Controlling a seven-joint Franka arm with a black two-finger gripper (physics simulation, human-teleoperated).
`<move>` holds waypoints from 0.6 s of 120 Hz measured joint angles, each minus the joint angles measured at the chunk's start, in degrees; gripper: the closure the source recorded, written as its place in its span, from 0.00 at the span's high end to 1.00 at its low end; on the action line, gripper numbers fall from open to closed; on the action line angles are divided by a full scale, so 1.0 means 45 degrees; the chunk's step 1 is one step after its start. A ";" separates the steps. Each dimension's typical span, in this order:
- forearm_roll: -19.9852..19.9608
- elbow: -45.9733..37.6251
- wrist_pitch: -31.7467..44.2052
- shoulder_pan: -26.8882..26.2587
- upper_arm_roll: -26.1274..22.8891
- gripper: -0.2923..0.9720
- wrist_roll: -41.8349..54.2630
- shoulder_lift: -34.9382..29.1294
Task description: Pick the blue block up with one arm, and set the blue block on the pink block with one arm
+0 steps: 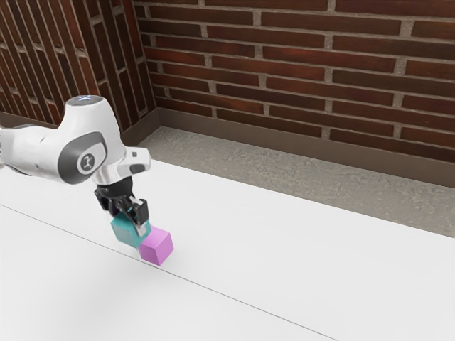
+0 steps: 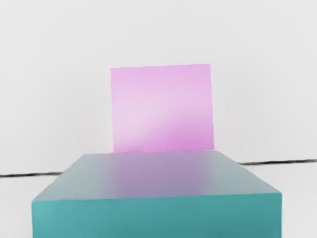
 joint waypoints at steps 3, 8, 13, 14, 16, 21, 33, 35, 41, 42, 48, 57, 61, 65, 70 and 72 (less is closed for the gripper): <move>0.0002 0.0221 -0.0196 0.0016 0.0078 0.54 0.0004 0.0145; 0.0001 0.0519 -0.0499 0.0029 0.0212 0.54 0.0013 0.0398; -0.0001 0.0744 -0.0771 0.0062 0.0305 0.54 0.0023 0.0640; -0.0001 0.0775 -0.0820 0.0070 0.0317 0.54 0.0025 0.0680; -0.0002 0.0851 -0.0917 0.0082 0.0338 0.54 0.0030 0.0761; -0.0004 0.1064 -0.1126 0.0108 0.0373 0.54 0.0039 0.1034; -0.0005 0.1417 -0.1438 0.0059 0.0525 0.54 0.0079 0.1545; -0.0008 0.1465 -0.1472 0.0068 0.0533 0.54 0.0089 0.1606; -0.0017 0.1624 -0.1561 0.0086 0.0567 0.54 0.0116 0.1742; -0.0020 0.1664 -0.1573 0.0087 0.0574 0.54 0.0122 0.1767; -0.0053 0.1913 -0.1644 0.0119 0.0592 0.54 0.0156 0.1898; -0.0220 0.2223 -0.1719 0.0231 0.0539 0.54 0.0198 0.2069; -0.0332 0.2273 -0.1735 0.0268 0.0510 0.54 0.0213 0.2109; -0.0439 0.2299 -0.1745 0.0278 0.0491 0.54 0.0226 0.2138; -0.0576 0.2319 -0.1755 0.0263 0.0469 0.54 0.0241 0.2193; -0.0626 0.2345 -0.1757 0.0285 0.0424 0.54 0.0246 0.2239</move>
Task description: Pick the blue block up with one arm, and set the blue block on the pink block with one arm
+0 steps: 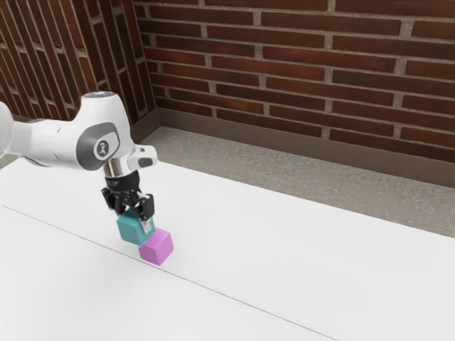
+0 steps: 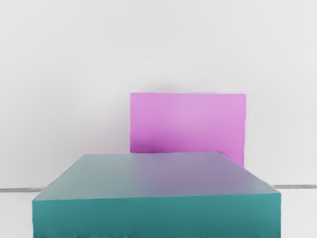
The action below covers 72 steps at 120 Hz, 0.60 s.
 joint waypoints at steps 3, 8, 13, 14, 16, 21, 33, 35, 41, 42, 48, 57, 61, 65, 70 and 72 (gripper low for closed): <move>-0.0066 0.0072 0.0000 0.0003 -0.0054 0.54 0.0008 0.0080; -0.0145 0.0303 -0.0003 -0.0052 -0.0123 0.54 0.0018 0.0276; -0.0199 0.0470 0.0007 -0.0173 -0.0157 0.54 0.0026 0.0438; -0.0208 0.0499 0.0011 -0.0199 -0.0162 0.54 0.0027 0.0461; -0.0226 0.0547 0.0018 -0.0248 -0.0169 0.54 0.0030 0.0508; -0.0261 0.0623 0.0033 -0.0336 -0.0183 0.54 0.0035 0.0596; -0.0294 0.0678 0.0056 -0.0340 -0.0188 0.54 0.0051 0.0677; -0.0292 0.0680 0.0057 -0.0328 -0.0188 0.54 0.0056 0.0682; -0.0288 0.0685 0.0061 -0.0300 -0.0188 0.54 0.0070 0.0690; -0.0288 0.0685 0.0062 -0.0297 -0.0188 0.54 0.0073 0.0691; -0.0286 0.0687 0.0063 -0.0288 -0.0188 0.54 0.0087 0.0694; -0.0265 0.0690 0.0071 -0.0292 -0.0188 0.54 0.0108 0.0739; -0.0252 0.0702 0.0097 -0.0295 -0.0189 0.54 0.0117 0.0784; -0.0225 0.0737 0.0121 -0.0297 -0.0189 0.54 0.0125 0.0832; -0.0196 0.0763 0.0151 -0.0297 -0.0189 0.54 0.0135 0.0864; -0.0187 0.0772 0.0161 -0.0293 -0.0194 0.54 0.0139 0.0871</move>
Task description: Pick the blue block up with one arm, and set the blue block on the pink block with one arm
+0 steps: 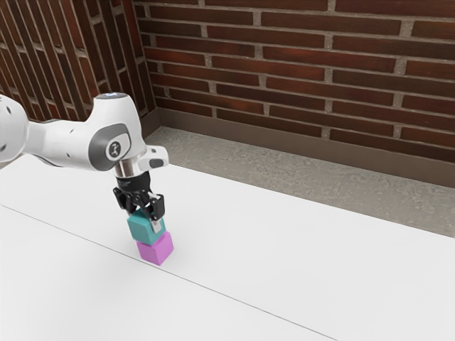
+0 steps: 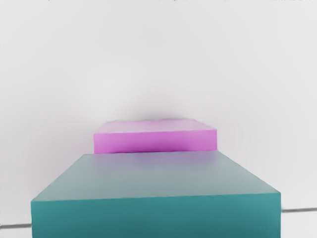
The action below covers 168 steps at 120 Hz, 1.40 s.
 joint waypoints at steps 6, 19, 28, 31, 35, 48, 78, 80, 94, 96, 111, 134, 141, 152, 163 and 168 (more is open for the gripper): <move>0.0023 0.0020 0.0028 -0.0001 -0.0005 0.54 0.0011 0.0012; 0.0058 0.0032 0.0071 -0.0003 -0.0008 0.54 0.0033 0.0041; 0.0071 0.0033 0.0178 -0.0006 -0.0006 0.54 0.0063 0.0059; 0.0073 0.0033 0.0222 -0.0005 -0.0007 0.54 0.0075 0.0063; 0.0077 0.0033 0.0275 -0.0001 -0.0010 0.54 0.0090 0.0063; 0.0086 0.0033 0.0406 -0.0003 -0.0013 0.54 0.0144 0.0060; 0.0008 -0.0120 0.0543 -0.0034 -0.0063 0.54 0.0226 -0.0131; 0.0003 -0.0141 0.0547 -0.0040 -0.0065 0.54 0.0229 -0.0150; -0.0024 -0.0265 0.0576 -0.0047 -0.0071 0.54 0.0240 -0.0194; -0.0027 -0.0274 0.0579 -0.0046 -0.0071 0.54 0.0241 -0.0194; -0.0039 -0.0308 0.0598 -0.0029 -0.0072 0.54 0.0249 -0.0195; -0.0051 -0.0365 0.0630 -0.0034 -0.0072 0.54 0.0263 -0.0195; -0.0052 -0.0386 0.0660 -0.0032 -0.0071 0.54 0.0266 -0.0208; -0.0053 -0.0395 0.0695 -0.0026 -0.0070 0.54 0.0271 -0.0213; -0.0048 -0.0397 0.0718 -0.0028 -0.0057 0.54 0.0271 -0.0214; -0.0049 -0.0397 0.0726 -0.0024 -0.0054 0.54 0.0272 -0.0215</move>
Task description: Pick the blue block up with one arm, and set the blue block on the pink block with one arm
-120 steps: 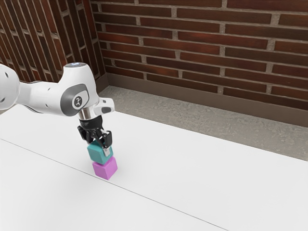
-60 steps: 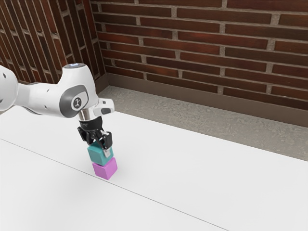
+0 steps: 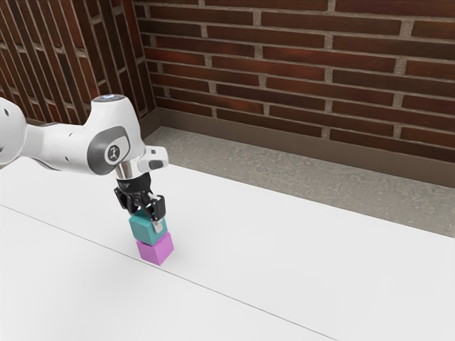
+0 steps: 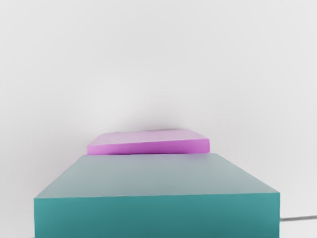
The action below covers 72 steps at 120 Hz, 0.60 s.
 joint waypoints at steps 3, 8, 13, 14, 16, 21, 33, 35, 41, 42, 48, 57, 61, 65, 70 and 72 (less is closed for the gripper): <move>-0.0001 0.0000 0.0006 0.0002 0.0001 0.54 0.0001 0.0000; -0.0002 0.0000 0.0013 0.0003 0.0002 0.54 0.0002 0.0006; -0.0002 0.0000 0.0020 0.0003 0.0003 0.54 0.0004 0.0003; -0.0002 0.0000 0.0021 0.0002 0.0003 0.54 0.0004 0.0002; -0.0003 0.0000 0.0023 0.0000 0.0003 0.54 0.0005 0.0002; -0.0003 0.0000 0.0028 -0.0002 0.0003 0.54 0.0006 0.0001; -0.0006 0.0000 0.0037 -0.0004 0.0000 0.55 0.0010 0.0016; -0.0011 0.0000 0.0039 -0.0001 -0.0005 0.55 0.0013 0.0017; -0.0030 0.0001 0.0042 0.0003 -0.0016 0.55 0.0030 0.0019; -0.0032 0.0001 0.0042 0.0003 -0.0017 0.55 0.0032 0.0019; -0.0047 0.0001 0.0042 0.0001 -0.0020 0.57 0.0049 0.0019; -0.0073 0.0002 0.0041 -0.0003 -0.0019 0.62 0.0067 0.0033; -0.0081 0.0002 0.0041 -0.0001 -0.0020 0.63 0.0075 0.0036; -0.0088 0.0002 0.0041 -0.0006 -0.0014 0.65 0.0080 0.0037; -0.0094 0.0002 0.0041 0.0000 -0.0015 0.67 0.0086 0.0031; -0.0096 0.0002 0.0041 0.0002 -0.0017 0.68 0.0088 0.0028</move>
